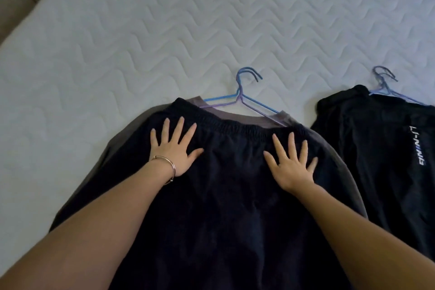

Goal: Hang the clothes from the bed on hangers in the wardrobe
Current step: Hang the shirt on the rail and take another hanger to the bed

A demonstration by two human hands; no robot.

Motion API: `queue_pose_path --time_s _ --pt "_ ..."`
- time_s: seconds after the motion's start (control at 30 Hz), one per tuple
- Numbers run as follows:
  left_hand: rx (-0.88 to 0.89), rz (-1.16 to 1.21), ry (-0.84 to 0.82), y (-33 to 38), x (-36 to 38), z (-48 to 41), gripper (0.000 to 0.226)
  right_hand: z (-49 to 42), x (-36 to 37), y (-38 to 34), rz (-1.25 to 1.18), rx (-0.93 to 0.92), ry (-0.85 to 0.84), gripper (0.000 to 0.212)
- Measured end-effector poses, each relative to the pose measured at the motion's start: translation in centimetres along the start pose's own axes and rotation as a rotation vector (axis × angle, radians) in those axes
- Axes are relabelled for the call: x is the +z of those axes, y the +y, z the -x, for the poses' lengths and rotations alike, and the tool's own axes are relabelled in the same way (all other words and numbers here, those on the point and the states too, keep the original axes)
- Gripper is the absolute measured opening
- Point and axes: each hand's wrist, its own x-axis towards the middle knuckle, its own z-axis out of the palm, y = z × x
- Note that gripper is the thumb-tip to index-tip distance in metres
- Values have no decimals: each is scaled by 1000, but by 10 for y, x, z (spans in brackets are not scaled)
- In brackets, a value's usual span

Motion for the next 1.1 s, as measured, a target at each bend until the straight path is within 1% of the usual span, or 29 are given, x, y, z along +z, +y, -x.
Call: queue_pose_path --time_s 0.13,0.27,0.3,0.37,0.4,0.43,0.47,0.53,0.57,0.63,0.7,0.8,0.87,0.93,0.97,1.0,1.03,1.07,1.1 --pt "17 7 52 -3 11 -12 67 -10 9 -1 50 8 52 59" --pt "-3 3 97 2 7 -6 65 -7 -5 -8 126 44 3 55" --pt "-21 21 136 5 8 -2 64 -6 -13 -12 168 43 49 53" --pt "-52 83 250 12 19 10 63 -6 -27 -23 220 -28 262 47" --pt "-66 100 297 15 25 17 64 -9 -32 -30 203 -97 354 43" --pt "-76 105 329 16 31 21 65 -15 -36 -38 169 -160 377 42" --pt "-78 105 350 15 37 22 65 -22 -38 -46 127 -197 345 47" --pt "-82 123 362 11 43 19 62 -38 -41 -61 54 -151 222 54" --pt "-75 127 391 10 46 17 62 -46 -42 -67 13 -112 205 53" --pt "-64 122 442 10 50 14 62 -56 -47 -74 -67 -59 248 44" --pt "-55 127 457 9 52 14 62 -56 -53 -75 -128 -89 312 36" --pt "-46 198 462 9 50 16 65 -41 -67 -69 -320 -199 380 28" --pt "-41 251 438 9 47 19 66 -20 -73 -64 -364 -266 406 23" --pt "-57 300 346 5 35 20 61 9 -76 -59 -440 -339 368 16" --pt "-83 338 267 2 22 21 57 25 -77 -58 -463 -375 338 13" --pt "-125 403 191 2 3 28 53 40 -78 -57 -464 -396 319 11" --pt "-170 496 153 5 -19 39 46 57 -80 -57 -472 -398 317 9" --pt "-184 606 171 11 -40 56 40 75 -85 -58 -504 -388 328 8" --pt "-147 730 230 22 -60 78 37 94 -92 -61 -558 -371 334 8"
